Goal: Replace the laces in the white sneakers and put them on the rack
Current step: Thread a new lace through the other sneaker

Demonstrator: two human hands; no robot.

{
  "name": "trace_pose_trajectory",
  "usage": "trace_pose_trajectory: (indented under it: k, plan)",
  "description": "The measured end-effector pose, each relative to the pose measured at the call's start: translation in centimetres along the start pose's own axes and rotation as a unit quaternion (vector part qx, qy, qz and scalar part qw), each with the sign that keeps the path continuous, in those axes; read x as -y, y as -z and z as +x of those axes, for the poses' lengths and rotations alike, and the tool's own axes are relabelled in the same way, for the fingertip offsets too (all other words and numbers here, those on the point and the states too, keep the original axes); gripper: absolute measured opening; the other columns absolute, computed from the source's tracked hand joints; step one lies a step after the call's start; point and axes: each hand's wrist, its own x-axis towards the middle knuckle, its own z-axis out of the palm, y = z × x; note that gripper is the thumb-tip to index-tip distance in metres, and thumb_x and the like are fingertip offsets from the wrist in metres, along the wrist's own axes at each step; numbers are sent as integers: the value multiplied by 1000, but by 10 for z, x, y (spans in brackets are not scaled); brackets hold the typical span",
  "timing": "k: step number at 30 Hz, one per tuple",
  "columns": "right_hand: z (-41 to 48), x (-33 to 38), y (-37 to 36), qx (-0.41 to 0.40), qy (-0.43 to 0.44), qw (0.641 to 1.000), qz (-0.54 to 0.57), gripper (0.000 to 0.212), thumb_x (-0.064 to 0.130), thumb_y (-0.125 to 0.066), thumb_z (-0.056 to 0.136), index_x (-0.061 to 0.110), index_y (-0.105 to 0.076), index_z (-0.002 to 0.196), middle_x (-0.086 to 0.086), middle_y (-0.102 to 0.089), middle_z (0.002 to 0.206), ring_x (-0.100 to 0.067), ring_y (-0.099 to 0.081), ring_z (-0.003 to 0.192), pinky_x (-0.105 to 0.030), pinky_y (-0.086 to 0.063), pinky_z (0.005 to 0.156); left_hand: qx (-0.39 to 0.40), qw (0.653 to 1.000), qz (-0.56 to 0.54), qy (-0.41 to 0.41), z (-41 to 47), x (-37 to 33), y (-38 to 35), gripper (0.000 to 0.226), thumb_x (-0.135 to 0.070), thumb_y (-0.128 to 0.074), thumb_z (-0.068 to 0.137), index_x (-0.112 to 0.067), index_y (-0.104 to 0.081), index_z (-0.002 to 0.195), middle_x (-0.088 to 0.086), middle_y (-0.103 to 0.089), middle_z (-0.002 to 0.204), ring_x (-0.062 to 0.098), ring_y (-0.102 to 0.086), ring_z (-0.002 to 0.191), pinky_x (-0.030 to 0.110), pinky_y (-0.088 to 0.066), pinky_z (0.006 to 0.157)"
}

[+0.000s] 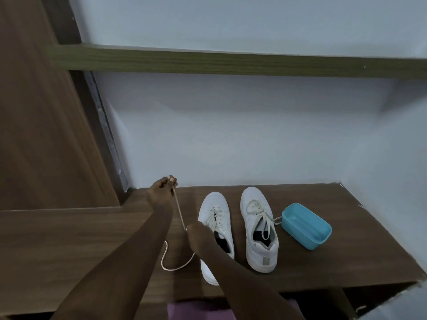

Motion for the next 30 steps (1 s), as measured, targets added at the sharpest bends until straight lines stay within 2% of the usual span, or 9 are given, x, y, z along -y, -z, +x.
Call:
trace_pose_trajectory:
  k: [2, 6, 8, 11, 14, 20, 27, 30]
  plan:
    - [-1, 1, -1, 4, 10, 1000, -23, 31, 0, -35, 97, -3, -53, 123, -21, -55, 126, -36, -55, 117, -43, -45, 95, 10, 1000, -15, -25, 0, -18, -6, 7, 2, -63, 86, 1, -67, 92, 4, -65, 76, 11, -61, 63, 15, -51, 57]
    - [-3, 3, 1, 35, 26, 996, -80, 32, 0, -34, 98, -6, -53, 123, -22, -52, 130, -37, -50, 122, -42, -42, 99, 13, 997, 17, -71, 4, -50, -18, 13, -5, -70, 83, -3, -70, 95, 2, -68, 71, 16, -65, 69, 28, -55, 74]
    - [-5, 4, 2, 42, 38, 992, -114, 32, 1, -35, 97, -6, -55, 121, -22, -52, 130, -36, -50, 122, -42, -41, 99, 24, 996, 21, -86, 0, -63, -24, 9, -5, -69, 83, -8, -70, 91, 2, -67, 71, 17, -65, 70, 29, -55, 76]
    - [-7, 2, -4, 59, 75, 979, -180, 32, 3, -34, 98, -7, -56, 118, -24, -49, 130, -37, -43, 124, -43, -34, 102, 39, 994, -6, -97, -9, -79, -35, 11, -3, -68, 84, -2, -70, 95, 5, -66, 73, 15, -63, 66, 25, -57, 74]
    - [-5, -3, -13, 59, 95, 956, -272, 31, 10, -36, 98, 2, -59, 118, -18, -50, 130, -32, -37, 125, -41, -27, 105, 58, 992, -36, -105, -16, -93, -45, 16, -1, -67, 84, 2, -68, 100, 6, -66, 76, 14, -63, 65, 21, -57, 70]
    - [-3, -6, -20, 57, 116, 931, -342, 32, 15, -36, 99, 7, -61, 117, -15, -52, 130, -31, -36, 126, -44, -24, 107, 95, 986, -57, -127, -27, -123, -63, 17, 0, -67, 84, 2, -68, 101, 6, -67, 79, 14, -64, 66, 22, -57, 72]
    - [-3, -7, -21, 46, 126, 936, -325, 31, 15, -38, 99, 3, -59, 118, -17, -49, 132, -32, -32, 130, -42, -23, 108, 106, 977, -69, -169, -33, -158, -78, 7, -3, -68, 84, -6, -70, 90, 5, -65, 72, 16, -62, 67, 23, -55, 72]
    - [-2, -12, -26, 20, 131, 941, -310, 33, 15, -37, 99, -1, -57, 120, -21, -44, 135, -34, -29, 132, -43, -23, 108, 106, 976, -80, -173, -36, -166, -84, 9, -3, -68, 84, -3, -70, 92, 6, -65, 72, 16, -62, 66, 24, -56, 73]
